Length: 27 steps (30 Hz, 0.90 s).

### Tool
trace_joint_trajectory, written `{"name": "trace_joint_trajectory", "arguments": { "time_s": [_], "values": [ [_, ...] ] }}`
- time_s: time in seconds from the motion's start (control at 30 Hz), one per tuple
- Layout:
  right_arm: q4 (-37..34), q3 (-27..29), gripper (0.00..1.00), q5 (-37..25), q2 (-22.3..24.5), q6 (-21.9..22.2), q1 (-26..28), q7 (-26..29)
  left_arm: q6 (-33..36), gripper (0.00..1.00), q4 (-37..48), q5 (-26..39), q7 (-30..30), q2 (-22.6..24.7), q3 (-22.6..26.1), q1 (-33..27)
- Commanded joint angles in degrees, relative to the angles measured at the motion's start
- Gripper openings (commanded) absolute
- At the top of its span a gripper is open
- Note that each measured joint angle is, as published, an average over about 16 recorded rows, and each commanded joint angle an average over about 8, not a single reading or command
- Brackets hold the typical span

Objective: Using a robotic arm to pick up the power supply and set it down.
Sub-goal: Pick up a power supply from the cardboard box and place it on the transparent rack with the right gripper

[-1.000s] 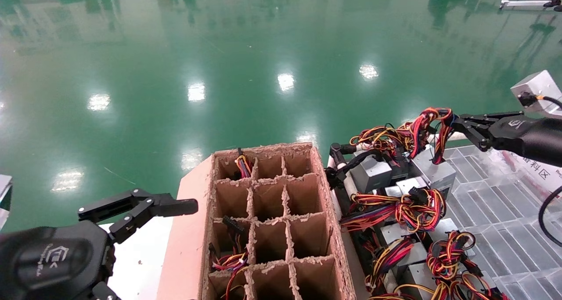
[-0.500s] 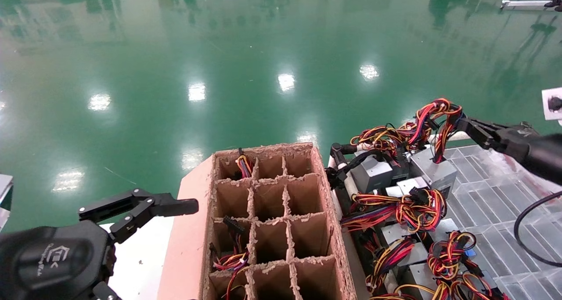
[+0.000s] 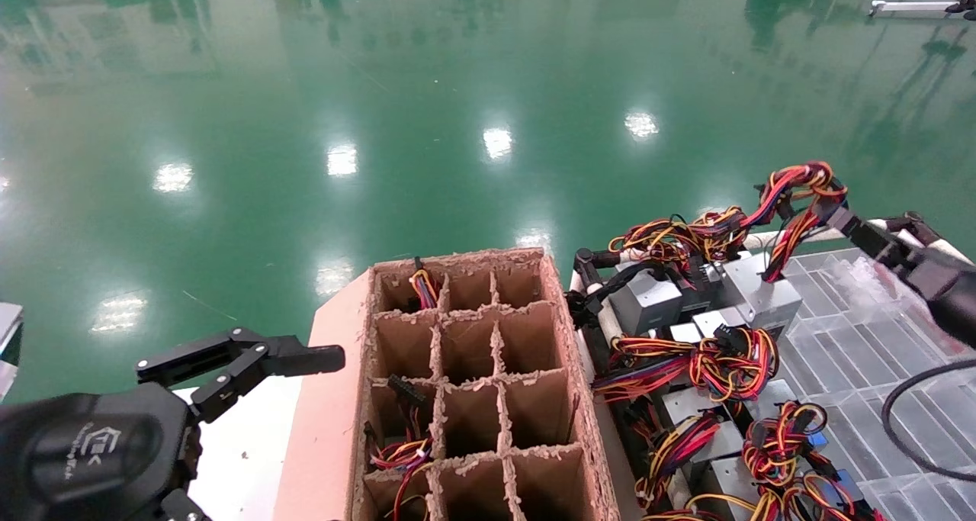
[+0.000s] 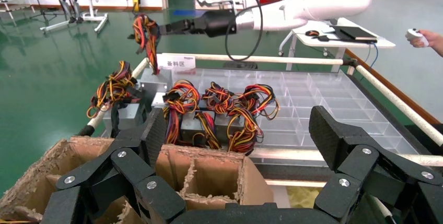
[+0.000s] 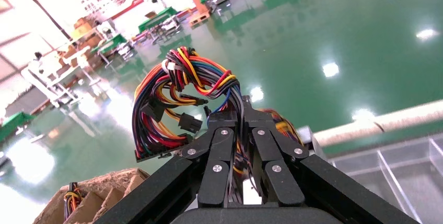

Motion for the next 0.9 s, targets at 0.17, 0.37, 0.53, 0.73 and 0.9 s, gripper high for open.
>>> {"name": "trace_joint_trajectory", "arguments": {
  "time_s": [0.17, 0.37, 0.53, 0.73, 0.9],
  "values": [
    [-0.35, 2.95, 0.00, 3.92, -0.61, 0.59, -4.25, 0.82, 0.00, 1.00, 0.00, 0.00, 0.00, 0.00, 0.00, 0.00],
    [-0.15, 5.21, 0.00, 6.95, -1.56, 1.84, -7.74, 0.97, 0.00, 1.00, 0.00, 0.00, 0.00, 0.00, 0.00, 0.00],
    [0.58, 6.28, 0.00, 8.43, -1.70, 2.84, -9.49, 0.73, 0.00, 1.00, 0.00, 0.00, 0.00, 0.00, 0.00, 0.00],
    [1.16, 6.97, 0.00, 9.32, -1.26, 3.41, -11.88, 1.18, 0.00, 1.00, 0.00, 0.00, 0.00, 0.00, 0.01, 0.00],
    [1.69, 6.83, 0.01, 9.01, -0.75, 3.55, -13.97, 2.09, 0.00, 1.00, 0.00, 0.00, 0.00, 0.00, 0.01, 0.00]
  ]
}}
